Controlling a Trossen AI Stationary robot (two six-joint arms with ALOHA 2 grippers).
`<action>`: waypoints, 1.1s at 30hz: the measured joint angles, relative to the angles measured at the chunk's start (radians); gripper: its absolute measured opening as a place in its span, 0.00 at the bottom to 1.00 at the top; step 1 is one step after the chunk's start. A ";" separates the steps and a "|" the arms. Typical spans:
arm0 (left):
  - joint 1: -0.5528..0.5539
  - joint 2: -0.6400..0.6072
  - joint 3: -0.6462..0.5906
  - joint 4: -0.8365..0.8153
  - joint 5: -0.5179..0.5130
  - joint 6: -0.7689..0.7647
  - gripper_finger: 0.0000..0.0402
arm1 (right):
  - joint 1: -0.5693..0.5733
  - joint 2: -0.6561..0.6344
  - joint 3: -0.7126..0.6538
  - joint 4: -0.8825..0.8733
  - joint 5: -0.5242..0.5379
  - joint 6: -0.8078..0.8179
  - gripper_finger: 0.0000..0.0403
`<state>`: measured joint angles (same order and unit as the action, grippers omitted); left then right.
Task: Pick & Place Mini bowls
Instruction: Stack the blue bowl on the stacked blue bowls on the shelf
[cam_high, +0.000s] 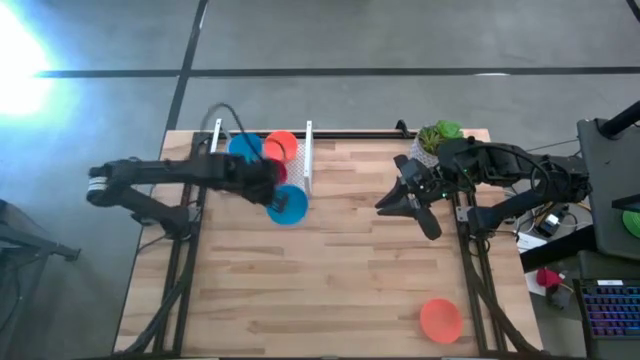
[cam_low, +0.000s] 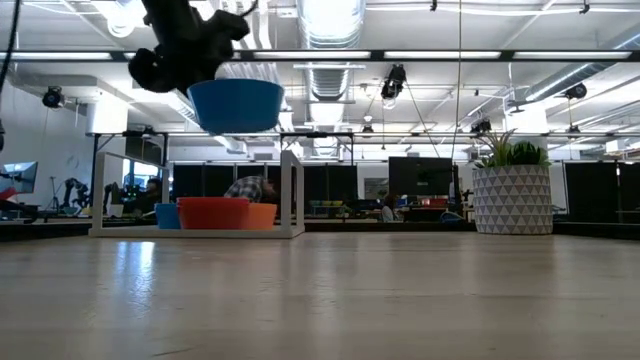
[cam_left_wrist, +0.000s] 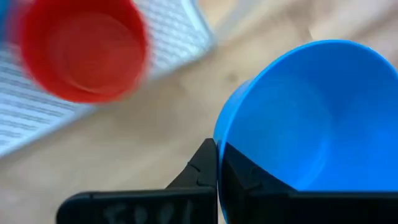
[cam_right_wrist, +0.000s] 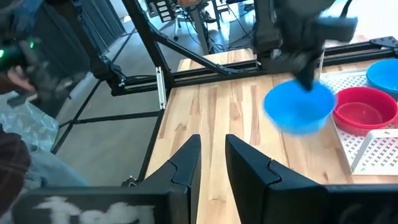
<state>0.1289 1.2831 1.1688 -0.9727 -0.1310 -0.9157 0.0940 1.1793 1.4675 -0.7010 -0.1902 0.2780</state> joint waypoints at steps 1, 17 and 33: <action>0.023 -0.026 0.001 -0.018 -0.014 0.000 0.00 | 0.000 0.000 0.000 0.001 0.000 -0.002 0.17; 0.537 -0.111 0.008 -0.060 -0.080 0.227 0.00 | 0.000 0.000 0.000 0.000 0.000 -0.054 0.17; 0.884 0.095 0.062 0.008 -0.005 0.757 0.00 | 0.000 0.000 0.000 0.000 0.008 -0.053 0.16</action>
<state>1.0132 1.3783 1.2306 -0.9645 -0.1362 -0.1588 0.0937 1.1793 1.4677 -0.7005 -0.1822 0.2253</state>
